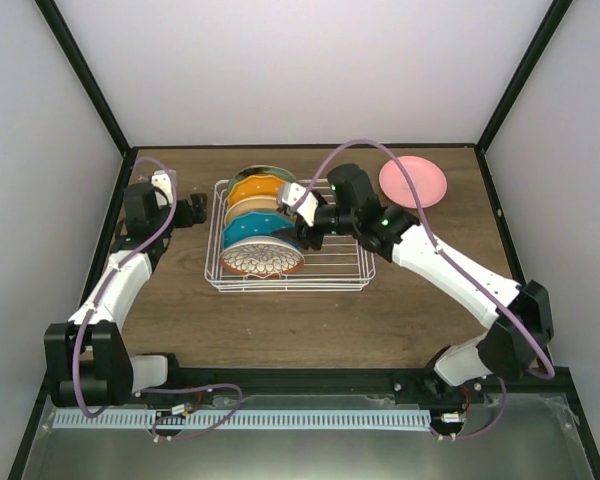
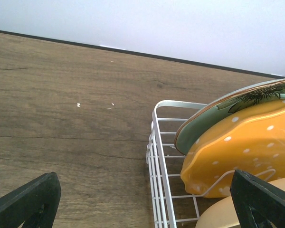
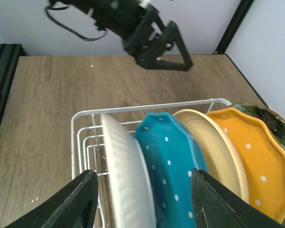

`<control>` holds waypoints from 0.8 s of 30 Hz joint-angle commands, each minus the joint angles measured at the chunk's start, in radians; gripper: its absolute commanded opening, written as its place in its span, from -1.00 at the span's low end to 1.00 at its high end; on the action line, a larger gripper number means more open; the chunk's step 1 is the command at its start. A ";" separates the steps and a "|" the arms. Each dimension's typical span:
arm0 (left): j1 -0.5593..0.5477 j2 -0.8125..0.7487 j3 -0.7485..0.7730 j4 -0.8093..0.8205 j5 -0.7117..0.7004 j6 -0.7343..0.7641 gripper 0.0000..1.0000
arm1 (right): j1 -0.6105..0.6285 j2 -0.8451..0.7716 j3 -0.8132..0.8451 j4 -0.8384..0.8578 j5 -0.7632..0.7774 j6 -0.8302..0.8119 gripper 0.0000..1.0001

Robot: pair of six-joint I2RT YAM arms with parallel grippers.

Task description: Unload the plates from the dish rack

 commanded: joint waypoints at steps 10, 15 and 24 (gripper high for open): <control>0.006 0.038 0.026 0.019 0.007 0.034 1.00 | 0.105 0.010 -0.082 0.011 0.089 -0.168 -0.10; 0.006 0.036 0.022 0.022 0.014 0.023 1.00 | 0.109 0.065 -0.097 0.077 0.132 -0.197 -0.17; 0.006 0.034 0.021 0.025 0.015 0.024 1.00 | 0.134 0.155 -0.097 0.089 0.193 -0.279 -0.31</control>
